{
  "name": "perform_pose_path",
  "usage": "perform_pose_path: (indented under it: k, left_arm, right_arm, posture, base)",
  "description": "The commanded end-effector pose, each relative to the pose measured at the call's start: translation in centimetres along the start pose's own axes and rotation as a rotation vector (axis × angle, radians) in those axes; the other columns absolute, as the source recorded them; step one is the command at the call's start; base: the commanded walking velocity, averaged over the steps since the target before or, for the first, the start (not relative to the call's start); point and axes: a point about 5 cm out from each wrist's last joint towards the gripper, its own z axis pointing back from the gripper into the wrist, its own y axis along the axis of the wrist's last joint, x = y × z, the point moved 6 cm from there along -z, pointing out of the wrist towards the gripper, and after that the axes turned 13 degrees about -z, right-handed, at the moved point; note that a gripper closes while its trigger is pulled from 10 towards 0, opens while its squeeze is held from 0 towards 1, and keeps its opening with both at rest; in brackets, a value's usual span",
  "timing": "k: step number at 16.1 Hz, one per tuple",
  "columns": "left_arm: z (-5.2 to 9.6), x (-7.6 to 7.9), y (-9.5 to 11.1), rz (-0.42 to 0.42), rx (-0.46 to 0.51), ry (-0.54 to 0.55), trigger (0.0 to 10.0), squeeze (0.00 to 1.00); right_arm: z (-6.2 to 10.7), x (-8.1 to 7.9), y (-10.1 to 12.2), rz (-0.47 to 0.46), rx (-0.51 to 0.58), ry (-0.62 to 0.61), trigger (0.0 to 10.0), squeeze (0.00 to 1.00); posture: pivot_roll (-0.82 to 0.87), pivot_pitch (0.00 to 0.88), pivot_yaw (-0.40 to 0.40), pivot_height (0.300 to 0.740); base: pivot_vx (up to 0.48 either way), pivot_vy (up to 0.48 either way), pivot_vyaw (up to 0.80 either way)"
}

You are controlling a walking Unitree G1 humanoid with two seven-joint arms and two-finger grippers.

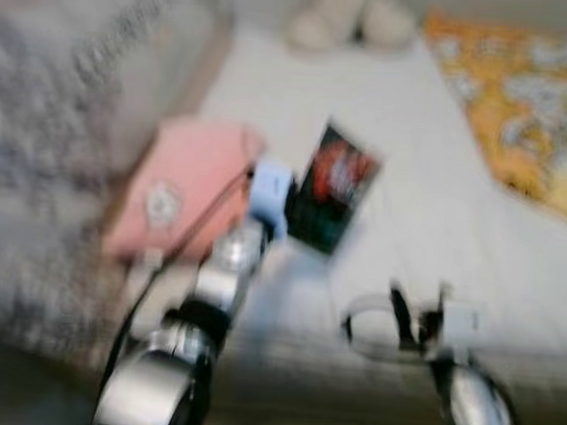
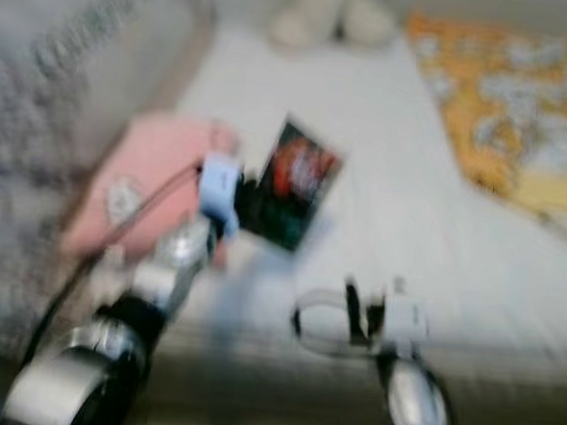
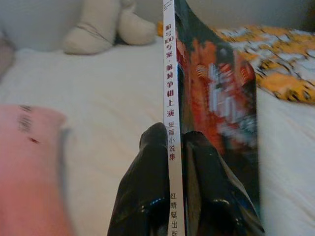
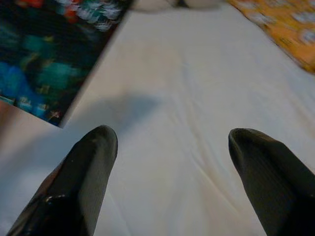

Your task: Clean up the room

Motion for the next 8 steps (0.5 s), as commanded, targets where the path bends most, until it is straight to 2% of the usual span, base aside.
perform_pose_path:
  k: [1,2,3,5,6,7,8]
  left_arm:
    - [-0.5,-1.4,1.6,0.007,0.04,0.04,10.0,0.0]
    - [-1.1,-1.4,2.0,0.065,0.031,0.064,10.0,0.0]
    - [-2.0,-1.0,1.7,0.14,-0.038,0.052,10.0,0.0]
    - [-2.6,-0.2,1.5,0.256,-0.094,0.04,10.0,0.0]
    - [-2.9,5.6,0.9,0.387,-0.169,-0.129,10.0,0.0]
    - [-3.0,7.8,1.5,0.409,-0.174,-0.184,10.0,0.0]
    - [-3.1,9.2,2.3,0.417,-0.164,-0.221,10.0,0.0]
  right_arm:
    - [0.1,-1.0,0.0,-0.004,-0.003,0.03,10.0,0.0]
    - [0.6,-1.0,-0.1,0.001,-0.011,0.033,10.0,0.0]
    - [1.4,-0.9,-0.3,0.007,-0.032,0.036,10.0,0.0]
    - [2.6,-0.6,-0.5,0.022,-0.058,0.041,10.0,0.0]
    - [6.0,0.1,-0.7,0.072,-0.133,0.06,10.0,0.0]
    - [7.6,0.4,-0.8,0.098,-0.169,0.063,10.0,0.0]
    - [8.5,0.7,-0.6,0.103,-0.182,0.053,10.0,0.0]
  posture:
    - [-0.1,0.0,0.055,0.74]
    - [-0.11,0.0,0.05,0.74]
    - [-0.14,0.0,0.032,0.74]
    - [-0.16,0.01,0.009,0.74]
    - [-0.27,0.109,-0.032,0.74]
    - [-0.33,0.142,-0.059,0.74]
    - [-0.34,0.158,-0.073,0.74]
  base:
    - [0.472,0.0,0.0]
    - [0.48,0.0,0.0]
    - [0.0,0.0,0.0]
    - [0.0,0.0,0.0]
    - [0.0,0.0,0.0]
    - [0.0,0.0,0.0]
    - [0.0,0.0,0.0]
